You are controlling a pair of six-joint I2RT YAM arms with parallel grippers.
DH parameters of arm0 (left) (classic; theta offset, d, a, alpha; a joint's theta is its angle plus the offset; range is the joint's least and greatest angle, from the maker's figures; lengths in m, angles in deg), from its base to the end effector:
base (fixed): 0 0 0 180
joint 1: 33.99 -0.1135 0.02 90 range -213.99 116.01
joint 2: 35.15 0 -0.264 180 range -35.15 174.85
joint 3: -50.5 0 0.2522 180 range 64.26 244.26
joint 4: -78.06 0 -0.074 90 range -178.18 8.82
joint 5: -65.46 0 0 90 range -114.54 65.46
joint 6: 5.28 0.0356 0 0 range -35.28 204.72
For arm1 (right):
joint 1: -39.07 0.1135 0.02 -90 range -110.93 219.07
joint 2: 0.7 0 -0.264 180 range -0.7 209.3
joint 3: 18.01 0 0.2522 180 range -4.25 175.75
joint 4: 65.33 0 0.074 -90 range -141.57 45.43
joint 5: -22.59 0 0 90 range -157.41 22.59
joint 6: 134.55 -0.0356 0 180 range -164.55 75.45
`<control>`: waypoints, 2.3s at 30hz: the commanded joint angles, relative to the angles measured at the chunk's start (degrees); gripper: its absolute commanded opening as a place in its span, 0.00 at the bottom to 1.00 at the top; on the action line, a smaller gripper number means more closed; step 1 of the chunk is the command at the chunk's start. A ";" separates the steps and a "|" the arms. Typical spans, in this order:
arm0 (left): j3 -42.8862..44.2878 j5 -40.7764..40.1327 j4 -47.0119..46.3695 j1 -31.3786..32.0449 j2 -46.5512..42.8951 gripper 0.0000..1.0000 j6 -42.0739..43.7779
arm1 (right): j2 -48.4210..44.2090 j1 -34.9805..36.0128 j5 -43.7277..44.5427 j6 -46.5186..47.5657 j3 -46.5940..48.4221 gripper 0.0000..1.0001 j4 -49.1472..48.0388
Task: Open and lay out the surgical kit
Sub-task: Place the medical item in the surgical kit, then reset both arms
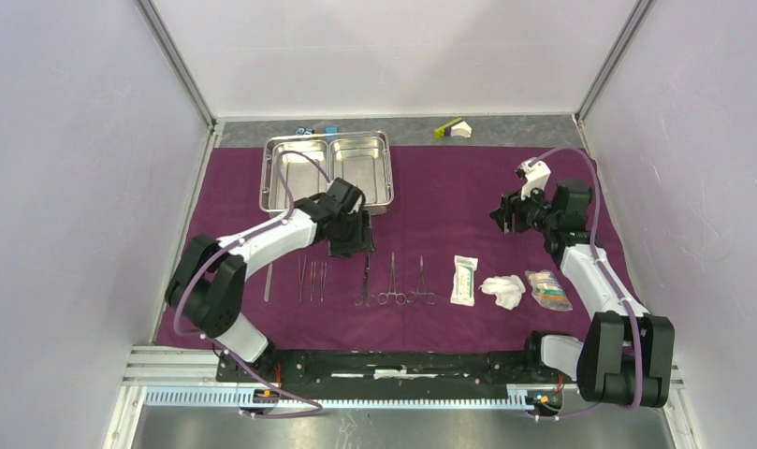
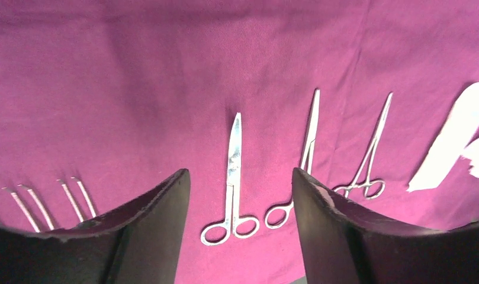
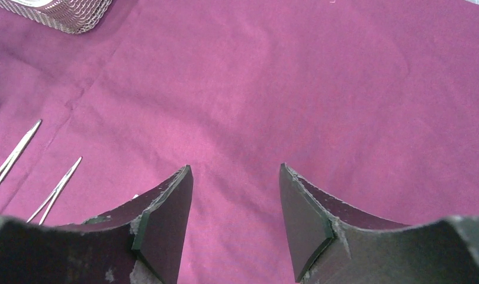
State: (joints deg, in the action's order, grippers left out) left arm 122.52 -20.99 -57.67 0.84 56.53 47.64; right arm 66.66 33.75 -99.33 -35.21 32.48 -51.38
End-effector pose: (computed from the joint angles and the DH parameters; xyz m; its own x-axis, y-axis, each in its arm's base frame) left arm 0.2560 -0.1808 0.1941 -0.9454 -0.0753 -0.3171 0.0280 0.9505 -0.3093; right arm 0.2499 -0.0044 0.2306 -0.4428 -0.0971 -0.8914 -0.4513 0.8832 0.1279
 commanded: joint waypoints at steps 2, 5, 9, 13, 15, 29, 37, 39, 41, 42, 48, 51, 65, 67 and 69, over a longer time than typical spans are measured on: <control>2.31 0.00 -2.23 -3.49 -6.12 0.77 1.46 | -1.19 -0.21 1.18 2.68 3.88 0.64 2.56; 3.79 -1.61 -2.76 -5.35 -8.81 0.87 4.70 | -2.14 -0.21 2.46 3.77 4.59 0.70 3.57; 6.26 -5.62 -3.11 -8.77 -12.48 0.98 9.14 | -2.92 -0.21 2.72 5.08 6.09 0.86 5.53; 5.93 -7.87 -5.08 -12.79 -17.12 1.00 12.81 | -4.32 -0.21 2.44 6.10 7.08 0.98 6.89; 5.19 -8.78 -6.63 -14.24 -19.62 1.00 15.03 | -4.96 -0.22 2.23 6.52 7.45 0.98 7.51; -6.49 -13.07 -17.85 -22.06 -41.37 1.00 29.68 | -12.73 -0.21 9.42 8.34 8.07 0.98 15.18; -10.38 -4.89 -17.07 -23.31 -47.84 1.00 35.73 | -17.53 -0.21 12.16 5.00 6.05 0.98 11.50; -12.63 -3.82 -19.69 -23.31 -49.20 1.00 36.16 | -19.22 -0.21 11.96 2.98 4.43 0.98 8.65; -13.37 -1.87 -21.51 -23.40 -50.48 1.00 36.99 | -20.96 -0.21 10.42 2.53 2.75 0.98 5.97; -12.34 -2.52 -20.50 -23.56 -50.20 1.00 36.99 | -21.61 -0.21 9.39 2.63 2.14 0.98 4.92; -9.97 -5.34 -18.20 -23.88 -50.43 1.00 37.69 | -24.50 -0.21 3.29 3.55 -1.71 0.98 -1.52; -12.16 -4.91 -17.97 -24.67 -52.89 1.00 37.68 | -24.47 -0.21 4.83 4.57 -1.52 0.98 -0.41; -14.46 -5.58 -18.02 -25.91 -53.71 1.00 35.81 | -25.93 -0.21 5.44 6.29 -3.42 0.98 -0.36; -14.49 -5.31 -17.89 -25.95 -53.77 1.00 35.68 | -25.95 -0.21 5.29 6.30 -3.43 0.98 -0.36; -14.34 -5.13 -17.76 -25.95 -53.77 1.00 35.55 | -25.89 -0.21 5.33 6.30 -3.51 0.98 -0.33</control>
State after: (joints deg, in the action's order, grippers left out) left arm 107.92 -26.47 -73.98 -24.67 3.11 83.18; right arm 41.46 33.71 -94.11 -29.68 29.24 -49.81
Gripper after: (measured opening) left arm 0.995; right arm 0.979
